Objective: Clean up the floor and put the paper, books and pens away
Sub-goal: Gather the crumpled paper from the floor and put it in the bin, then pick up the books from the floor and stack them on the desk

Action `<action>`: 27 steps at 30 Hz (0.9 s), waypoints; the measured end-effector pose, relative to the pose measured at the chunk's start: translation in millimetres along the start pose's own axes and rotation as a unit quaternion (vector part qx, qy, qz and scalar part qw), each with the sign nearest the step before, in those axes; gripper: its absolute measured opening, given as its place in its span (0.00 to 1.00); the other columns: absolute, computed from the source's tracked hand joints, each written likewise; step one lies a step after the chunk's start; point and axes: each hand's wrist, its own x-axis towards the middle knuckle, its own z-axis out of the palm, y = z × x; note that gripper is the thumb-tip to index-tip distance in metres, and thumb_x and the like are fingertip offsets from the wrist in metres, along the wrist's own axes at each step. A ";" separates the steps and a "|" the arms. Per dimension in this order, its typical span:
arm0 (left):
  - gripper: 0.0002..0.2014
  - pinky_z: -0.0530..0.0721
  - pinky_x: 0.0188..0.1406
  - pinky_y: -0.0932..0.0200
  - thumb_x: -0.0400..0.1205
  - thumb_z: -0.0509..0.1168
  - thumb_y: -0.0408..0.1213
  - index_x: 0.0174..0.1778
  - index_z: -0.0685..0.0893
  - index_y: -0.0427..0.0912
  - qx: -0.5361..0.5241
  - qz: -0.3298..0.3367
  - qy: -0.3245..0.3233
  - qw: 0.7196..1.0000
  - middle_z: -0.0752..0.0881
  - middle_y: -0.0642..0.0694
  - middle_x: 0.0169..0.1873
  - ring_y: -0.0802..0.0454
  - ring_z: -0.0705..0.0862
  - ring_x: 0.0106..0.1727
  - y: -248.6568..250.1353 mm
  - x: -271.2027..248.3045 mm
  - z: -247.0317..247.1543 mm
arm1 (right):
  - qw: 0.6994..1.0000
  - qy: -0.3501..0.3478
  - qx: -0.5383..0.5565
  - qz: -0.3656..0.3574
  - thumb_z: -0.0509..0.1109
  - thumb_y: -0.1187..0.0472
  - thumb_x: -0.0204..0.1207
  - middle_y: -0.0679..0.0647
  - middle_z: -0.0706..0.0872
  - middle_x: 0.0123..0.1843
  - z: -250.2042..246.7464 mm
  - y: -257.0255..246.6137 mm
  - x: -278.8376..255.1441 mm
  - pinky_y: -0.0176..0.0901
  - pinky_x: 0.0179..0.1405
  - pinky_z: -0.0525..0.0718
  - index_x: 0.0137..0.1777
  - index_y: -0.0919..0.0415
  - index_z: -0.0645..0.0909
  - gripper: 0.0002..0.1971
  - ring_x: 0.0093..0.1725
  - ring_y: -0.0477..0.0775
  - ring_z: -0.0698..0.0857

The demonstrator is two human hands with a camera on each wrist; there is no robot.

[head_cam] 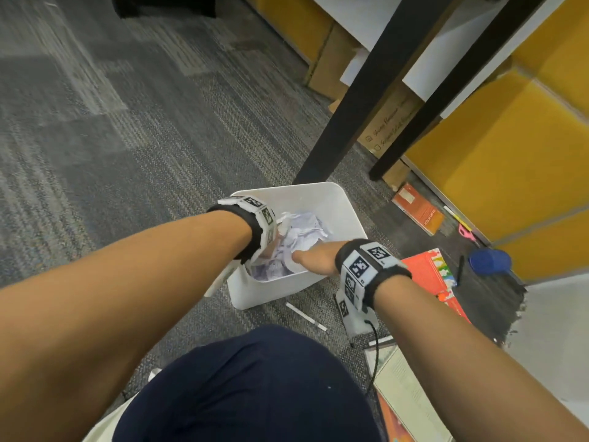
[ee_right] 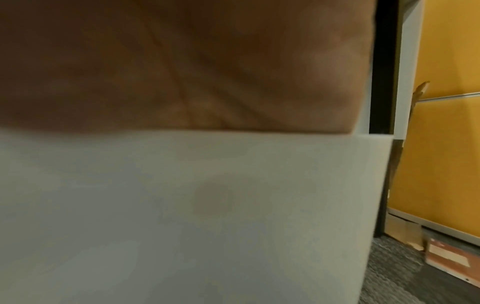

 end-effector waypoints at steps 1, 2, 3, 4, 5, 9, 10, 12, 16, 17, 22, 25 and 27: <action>0.19 0.77 0.62 0.54 0.84 0.64 0.45 0.69 0.80 0.42 -0.047 0.005 0.007 0.999 0.82 0.44 0.65 0.43 0.81 0.67 -0.7 -10.6 -6.2 | 1.000 0.018 0.013 0.003 0.50 0.50 0.88 0.64 0.68 0.81 -1.8 -0.1 -2.2 0.40 0.69 0.69 0.80 0.66 0.66 0.27 0.79 0.60 0.70; 0.18 0.77 0.62 0.54 0.85 0.63 0.43 0.69 0.80 0.40 -0.084 0.017 0.030 0.996 0.82 0.42 0.66 0.43 0.80 0.68 -3.9 -18.6 -14.0 | 0.999 0.038 0.028 0.003 0.51 0.53 0.88 0.65 0.73 0.78 -2.0 0.5 -3.0 0.39 0.63 0.72 0.76 0.68 0.71 0.24 0.75 0.61 0.74; 0.19 0.76 0.65 0.54 0.86 0.61 0.43 0.70 0.79 0.37 -0.106 0.027 0.046 0.993 0.81 0.41 0.68 0.42 0.79 0.69 -6.1 -22.6 -21.3 | 0.998 0.056 0.028 -0.005 0.53 0.54 0.87 0.66 0.78 0.73 -1.2 1.5 -3.8 0.40 0.58 0.73 0.71 0.68 0.76 0.22 0.71 0.62 0.77; 0.20 0.75 0.66 0.53 0.87 0.59 0.44 0.71 0.79 0.36 -0.128 0.032 0.062 0.989 0.81 0.39 0.68 0.42 0.79 0.70 -8.8 -24.5 -26.0 | 0.996 0.077 0.037 -0.008 0.54 0.52 0.86 0.65 0.81 0.68 0.9 4.5 -1.9 0.42 0.55 0.74 0.65 0.67 0.80 0.21 0.67 0.63 0.80; 0.22 0.75 0.67 0.53 0.86 0.61 0.46 0.71 0.79 0.36 -0.166 0.027 0.083 0.982 0.81 0.39 0.67 0.41 0.80 0.68 -10.1 -26.9 -30.9 | 0.994 0.105 0.041 -0.008 0.56 0.49 0.84 0.65 0.84 0.62 3.4 8.6 -0.7 0.43 0.52 0.74 0.57 0.64 0.83 0.20 0.63 0.64 0.82; 0.20 0.84 0.59 0.51 0.77 0.72 0.51 0.58 0.89 0.41 -0.245 0.041 0.140 0.958 0.89 0.42 0.54 0.44 0.86 0.54 -16.6 -50.0 -47.2 | 0.970 0.231 0.068 -0.005 0.65 0.46 0.77 0.63 0.87 0.54 4.6 24.4 -19.7 0.47 0.51 0.80 0.51 0.62 0.86 0.19 0.58 0.66 0.84; 0.19 0.86 0.56 0.52 0.76 0.72 0.53 0.53 0.91 0.42 -0.264 0.049 0.159 0.950 0.90 0.43 0.49 0.45 0.87 0.49 -16.3 -55.2 -50.0 | 0.962 0.261 0.087 -0.006 0.67 0.46 0.77 0.63 0.87 0.55 5.2 27.3 -26.6 0.48 0.52 0.81 0.54 0.61 0.86 0.19 0.59 0.65 0.84; 0.18 0.86 0.51 0.53 0.78 0.69 0.55 0.43 0.94 0.44 -0.291 0.048 0.198 0.935 0.89 0.48 0.37 0.48 0.86 0.42 -12.5 -65.4 -54.3 | 0.941 0.313 0.131 -0.002 0.69 0.46 0.76 0.61 0.88 0.60 6.9 33.3 -38.0 0.50 0.58 0.83 0.62 0.60 0.85 0.22 0.61 0.64 0.84; 0.20 0.82 0.40 0.55 0.78 0.68 0.57 0.32 0.87 0.43 -0.262 0.024 0.270 0.926 0.83 0.49 0.28 0.45 0.85 0.40 -0.4 -84.7 -65.1 | 0.904 0.386 0.182 -0.001 0.70 0.48 0.76 0.56 0.85 0.67 15.0 42.9 -49.5 0.49 0.63 0.80 0.68 0.58 0.82 0.23 0.64 0.58 0.84; 0.20 0.81 0.40 0.54 0.77 0.69 0.57 0.35 0.83 0.42 -0.257 0.011 0.289 0.922 0.82 0.46 0.33 0.43 0.84 0.41 5.0 -89.9 -68.0 | 0.897 0.401 0.187 0.002 0.70 0.49 0.76 0.55 0.84 0.67 19.3 45.7 -52.3 0.49 0.63 0.79 0.68 0.57 0.82 0.22 0.65 0.58 0.83; 0.15 0.80 0.54 0.46 0.81 0.64 0.50 0.40 0.79 0.41 -0.234 0.024 0.369 0.899 0.83 0.41 0.45 0.37 0.83 0.49 52.5 -111.6 -87.4 | 0.876 0.438 0.200 0.039 0.69 0.50 0.75 0.54 0.81 0.66 50.9 74.0 -74.9 0.53 0.65 0.77 0.62 0.53 0.84 0.17 0.68 0.58 0.76; 0.16 0.83 0.44 0.49 0.81 0.64 0.48 0.31 0.76 0.42 -0.217 0.080 0.361 0.904 0.81 0.43 0.34 0.40 0.82 0.39 89.2 -116.7 -99.0 | 0.866 0.441 0.223 0.073 0.69 0.49 0.75 0.55 0.82 0.63 70.9 108.1 -88.5 0.51 0.64 0.78 0.58 0.52 0.85 0.15 0.67 0.58 0.78; 0.12 0.86 0.44 0.49 0.81 0.65 0.48 0.38 0.83 0.43 -0.209 0.118 0.339 0.910 0.83 0.44 0.36 0.40 0.84 0.40 115.3 -115.9 -104.3 | 0.861 0.435 0.244 0.096 0.69 0.48 0.75 0.55 0.84 0.61 86.7 136.0 -94.8 0.49 0.62 0.78 0.54 0.52 0.85 0.13 0.65 0.57 0.80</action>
